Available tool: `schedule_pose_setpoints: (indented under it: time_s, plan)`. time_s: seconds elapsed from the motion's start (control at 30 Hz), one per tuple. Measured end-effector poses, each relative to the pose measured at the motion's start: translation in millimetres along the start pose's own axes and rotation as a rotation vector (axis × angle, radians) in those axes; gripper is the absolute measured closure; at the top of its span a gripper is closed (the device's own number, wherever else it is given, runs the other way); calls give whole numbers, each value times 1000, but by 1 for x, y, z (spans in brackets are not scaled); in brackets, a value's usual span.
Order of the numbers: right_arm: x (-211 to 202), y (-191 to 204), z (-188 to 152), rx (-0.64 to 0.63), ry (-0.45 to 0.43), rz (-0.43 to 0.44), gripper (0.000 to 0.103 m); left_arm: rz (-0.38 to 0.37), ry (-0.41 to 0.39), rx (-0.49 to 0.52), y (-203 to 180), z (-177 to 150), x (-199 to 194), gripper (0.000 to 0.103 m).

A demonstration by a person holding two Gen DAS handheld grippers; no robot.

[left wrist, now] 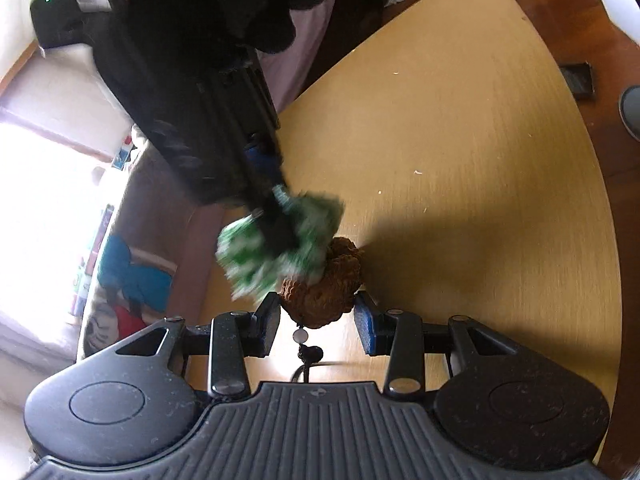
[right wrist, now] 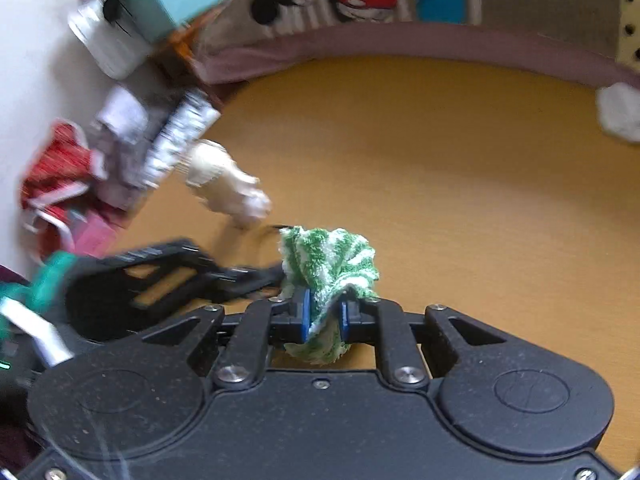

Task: Clean container
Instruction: 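Keep wiping the pendant with the cloth while the left tool rotates it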

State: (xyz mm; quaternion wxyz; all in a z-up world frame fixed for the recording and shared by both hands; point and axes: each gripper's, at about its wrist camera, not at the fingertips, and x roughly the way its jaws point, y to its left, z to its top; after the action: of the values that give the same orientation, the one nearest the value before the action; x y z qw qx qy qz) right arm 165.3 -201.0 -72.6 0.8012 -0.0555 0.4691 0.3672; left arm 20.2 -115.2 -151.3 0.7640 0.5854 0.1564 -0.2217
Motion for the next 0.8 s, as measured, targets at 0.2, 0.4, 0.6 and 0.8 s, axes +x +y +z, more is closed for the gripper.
schedule_pose_setpoints:
  time_s: [0.2, 0.4, 0.6, 0.8]
  plan:
    - [-4, -5, -1, 39, -18, 74, 89, 18, -5, 58, -8, 4, -3, 65]
    - [8, -9, -6, 29, 28, -11, 89, -85, 8, -175, 15, 6, -2, 65]
    - [-2, -15, -5, 34, -11, -44, 90, -289, 40, -655, 62, -12, 13, 65]
    - [-5, -11, -6, 12, -38, 26, 90, -393, 61, -925, 80, -35, 29, 65]
